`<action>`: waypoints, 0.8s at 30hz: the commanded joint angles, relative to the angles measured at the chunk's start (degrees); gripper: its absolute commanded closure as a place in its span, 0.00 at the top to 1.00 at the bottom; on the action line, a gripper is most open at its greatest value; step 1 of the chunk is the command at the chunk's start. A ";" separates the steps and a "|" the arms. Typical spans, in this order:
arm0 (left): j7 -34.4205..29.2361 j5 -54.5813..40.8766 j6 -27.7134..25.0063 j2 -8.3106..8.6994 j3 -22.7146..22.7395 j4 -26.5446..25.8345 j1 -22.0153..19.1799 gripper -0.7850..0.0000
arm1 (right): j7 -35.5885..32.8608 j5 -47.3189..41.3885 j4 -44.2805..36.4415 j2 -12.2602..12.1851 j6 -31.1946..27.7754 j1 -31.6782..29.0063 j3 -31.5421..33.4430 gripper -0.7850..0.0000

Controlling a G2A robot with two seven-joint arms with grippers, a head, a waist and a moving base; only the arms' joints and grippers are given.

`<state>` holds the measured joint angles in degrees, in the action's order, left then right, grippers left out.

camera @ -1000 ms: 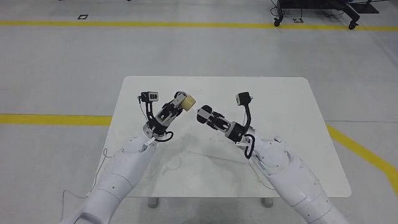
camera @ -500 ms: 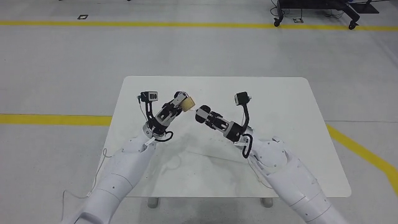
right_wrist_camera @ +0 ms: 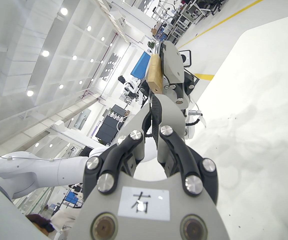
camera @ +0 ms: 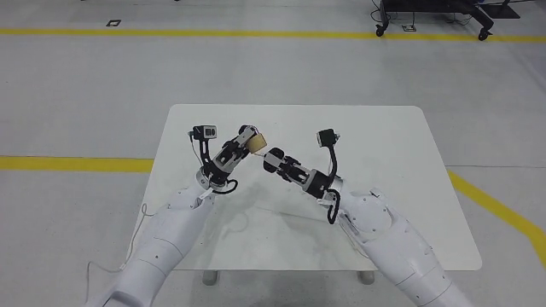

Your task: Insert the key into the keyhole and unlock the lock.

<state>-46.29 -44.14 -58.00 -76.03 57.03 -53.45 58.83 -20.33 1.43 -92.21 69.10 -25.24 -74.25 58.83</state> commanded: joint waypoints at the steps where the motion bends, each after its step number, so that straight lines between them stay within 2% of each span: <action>1: 0.00 -0.47 0.00 -0.06 -0.07 0.81 -0.15 0.00 | 2.42 4.79 -0.51 0.00 -3.49 -0.34 0.15 0.00; 4: -1.98 -2.37 1.99 -0.23 -0.70 2.69 -0.98 0.00 | 7.74 12.17 -1.06 -0.01 -6.32 -1.77 0.77 0.00; 11: -3.43 -2.46 3.43 -0.54 -1.35 4.68 -2.51 0.00 | 16.35 27.73 -0.40 0.79 -0.61 -1.63 -1.13 0.00; 16: -4.08 -2.32 4.09 -0.70 -1.57 5.46 -2.98 0.00 | 18.70 29.64 -0.25 1.54 1.66 0.01 -2.42 0.00; 24: -5.71 -4.29 5.71 -1.07 -1.20 7.27 -3.64 0.00 | 22.97 36.65 0.01 1.91 4.30 -0.92 -2.82 0.00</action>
<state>-51.77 -48.14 -52.53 -77.05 55.74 -46.37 55.31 2.29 37.74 -92.09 71.01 -20.94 -74.95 55.94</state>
